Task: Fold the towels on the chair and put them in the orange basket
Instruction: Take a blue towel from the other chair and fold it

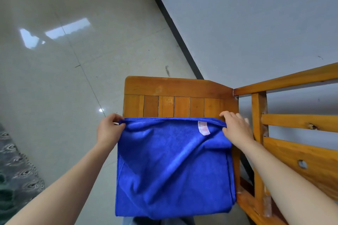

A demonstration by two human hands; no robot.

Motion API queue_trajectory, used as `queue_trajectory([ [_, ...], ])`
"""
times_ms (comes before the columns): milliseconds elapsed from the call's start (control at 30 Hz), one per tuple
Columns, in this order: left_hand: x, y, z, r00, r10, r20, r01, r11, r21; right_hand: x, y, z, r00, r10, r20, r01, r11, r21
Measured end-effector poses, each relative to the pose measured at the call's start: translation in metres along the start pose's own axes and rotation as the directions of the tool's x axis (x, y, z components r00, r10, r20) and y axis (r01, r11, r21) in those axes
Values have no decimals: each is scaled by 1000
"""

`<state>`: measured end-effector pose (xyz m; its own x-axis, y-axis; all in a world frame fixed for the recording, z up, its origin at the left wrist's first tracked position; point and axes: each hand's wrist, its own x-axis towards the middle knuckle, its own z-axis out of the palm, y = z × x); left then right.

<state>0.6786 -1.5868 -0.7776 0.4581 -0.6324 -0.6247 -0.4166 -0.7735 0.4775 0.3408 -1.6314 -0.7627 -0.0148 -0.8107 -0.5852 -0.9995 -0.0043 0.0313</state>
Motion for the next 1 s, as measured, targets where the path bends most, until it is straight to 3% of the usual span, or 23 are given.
queue_trajectory([
  [100,-1,3,-11,998,56,-7,-56,998,17,6,-1,-10,992,18,125,-28,997,77],
  [200,-10,15,-34,994,108,23,-105,989,-108,0,-1,-36,981,-14,192,-47,950,308],
  [267,-20,29,-61,988,142,66,-121,960,-251,-11,2,-67,983,-30,180,-72,844,532],
  [300,-25,37,-77,985,159,69,-128,937,-325,-18,5,-85,986,-31,166,-98,697,710],
  [367,-36,55,-114,976,212,50,-160,855,-493,-36,9,-123,990,-55,126,-113,197,974],
  [400,-41,63,-131,967,247,58,-166,790,-591,-43,10,-138,992,-98,83,-86,-21,996],
  [433,-47,73,-145,950,302,80,-172,720,-673,-47,10,-150,991,-129,30,-51,-158,986],
  [500,-60,91,-166,900,424,98,-202,607,-768,-54,5,-170,989,-140,-56,16,-274,962],
  [567,-71,104,-180,867,494,64,-244,534,-809,-58,0,-187,985,-108,-136,99,-299,949],
  [667,-78,112,-201,816,578,-18,-334,445,-831,-67,-5,-208,977,-46,-210,195,-220,956],
  [733,-78,116,-210,807,585,-81,-401,442,-803,-72,-5,-217,966,-14,-257,251,-164,954],
  [800,-82,122,-220,815,559,-154,-454,449,-770,-76,-8,-226,954,-27,-299,290,-175,941],
  [1000,-80,154,-231,811,547,-205,-495,456,-740,-72,-28,-254,942,100,-321,332,-120,936],
])
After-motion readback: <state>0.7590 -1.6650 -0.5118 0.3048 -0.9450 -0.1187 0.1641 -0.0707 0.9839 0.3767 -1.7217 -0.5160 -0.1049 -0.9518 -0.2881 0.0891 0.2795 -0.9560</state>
